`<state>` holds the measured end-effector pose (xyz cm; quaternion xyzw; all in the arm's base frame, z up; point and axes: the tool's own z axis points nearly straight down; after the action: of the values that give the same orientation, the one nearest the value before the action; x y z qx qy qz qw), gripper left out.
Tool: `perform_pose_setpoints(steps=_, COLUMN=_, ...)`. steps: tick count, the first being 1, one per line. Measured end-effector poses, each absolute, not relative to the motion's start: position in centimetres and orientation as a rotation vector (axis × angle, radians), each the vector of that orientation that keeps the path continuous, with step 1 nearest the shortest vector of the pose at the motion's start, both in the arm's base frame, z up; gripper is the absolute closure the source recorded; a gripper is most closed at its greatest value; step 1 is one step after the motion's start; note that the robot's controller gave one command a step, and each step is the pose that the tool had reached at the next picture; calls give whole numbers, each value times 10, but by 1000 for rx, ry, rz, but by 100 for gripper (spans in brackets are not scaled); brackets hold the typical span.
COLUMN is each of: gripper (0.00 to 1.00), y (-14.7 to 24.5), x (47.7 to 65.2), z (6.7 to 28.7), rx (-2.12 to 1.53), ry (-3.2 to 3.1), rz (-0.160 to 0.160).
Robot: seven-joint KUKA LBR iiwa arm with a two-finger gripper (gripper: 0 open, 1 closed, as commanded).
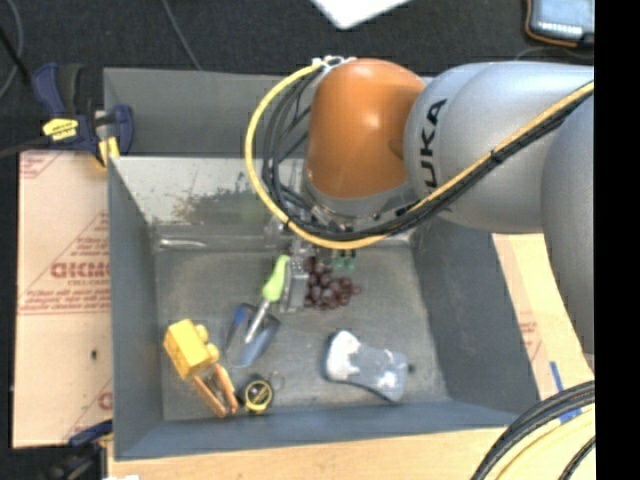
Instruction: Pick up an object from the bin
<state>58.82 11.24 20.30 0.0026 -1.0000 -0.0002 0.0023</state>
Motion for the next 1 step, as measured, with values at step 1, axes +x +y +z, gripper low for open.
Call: perform_pose_setpoints(steps=1, gripper=0, y=112, x=589, z=208, rx=5, ry=-3145, rz=-2)
